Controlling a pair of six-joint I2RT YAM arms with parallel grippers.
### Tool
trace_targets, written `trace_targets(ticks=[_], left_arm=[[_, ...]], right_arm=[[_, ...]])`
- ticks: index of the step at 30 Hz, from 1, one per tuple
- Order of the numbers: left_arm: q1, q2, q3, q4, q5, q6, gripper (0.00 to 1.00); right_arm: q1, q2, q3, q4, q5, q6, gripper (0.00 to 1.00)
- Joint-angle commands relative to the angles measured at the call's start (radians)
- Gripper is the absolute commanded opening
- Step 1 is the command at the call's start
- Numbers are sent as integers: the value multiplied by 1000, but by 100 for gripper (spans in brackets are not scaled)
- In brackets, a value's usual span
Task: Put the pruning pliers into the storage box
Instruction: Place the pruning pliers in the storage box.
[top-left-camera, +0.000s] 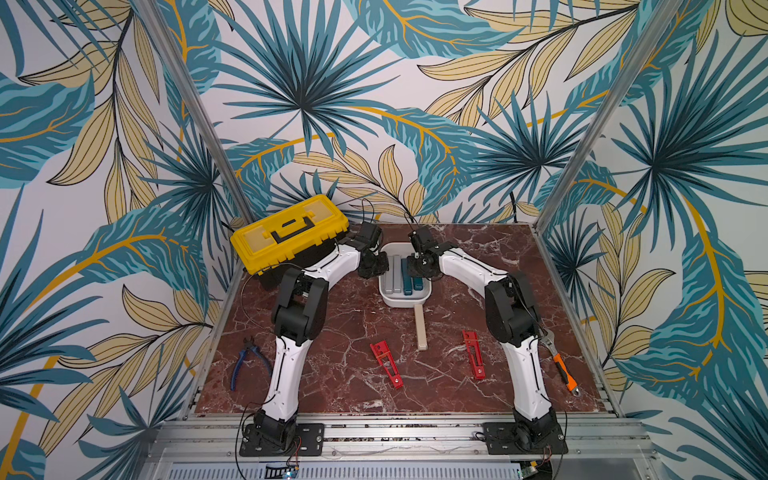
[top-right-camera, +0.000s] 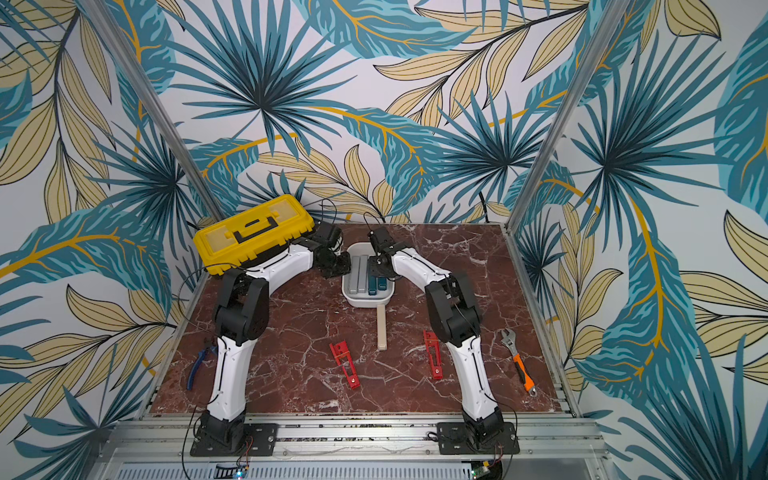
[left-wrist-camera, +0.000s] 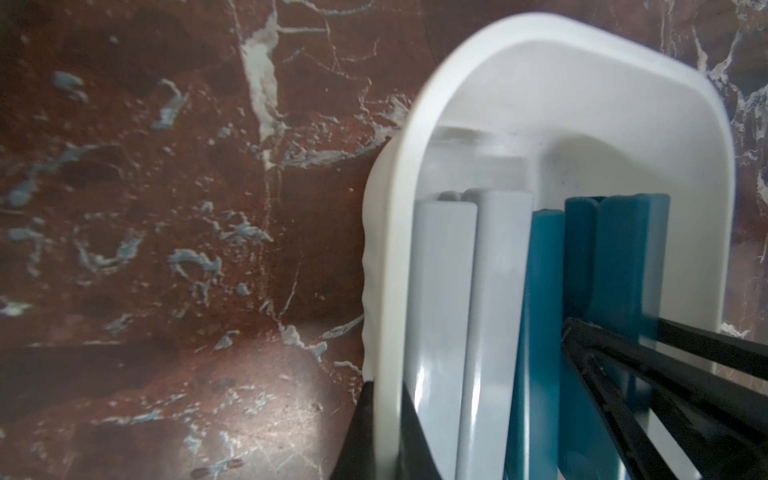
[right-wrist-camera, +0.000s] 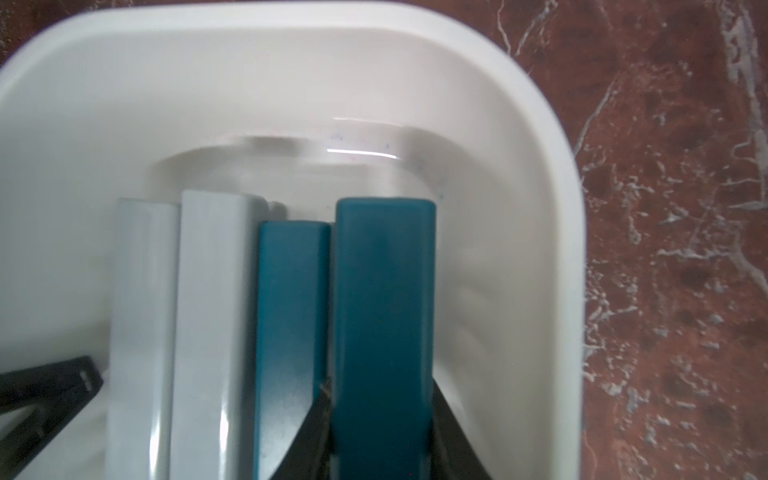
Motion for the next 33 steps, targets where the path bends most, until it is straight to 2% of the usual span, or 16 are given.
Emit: trace_targets(ticks=[1, 18, 21, 25, 33], left_arm=[[19, -36, -20, 0, 5, 2, 0], [24, -40, -36, 11, 12, 0, 0], [25, -43, -38, 12, 12, 0, 0], [25, -46, -38, 12, 13, 0, 0], [25, -47, -35, 11, 12, -2, 0]], right_arm=[[-15, 56, 8, -83, 42, 5, 23], [-15, 83, 27, -113, 37, 24, 24], [-16, 57, 8, -91, 49, 29, 29], [-15, 28, -2, -82, 68, 18, 43], [-15, 4, 1, -77, 64, 9, 51]])
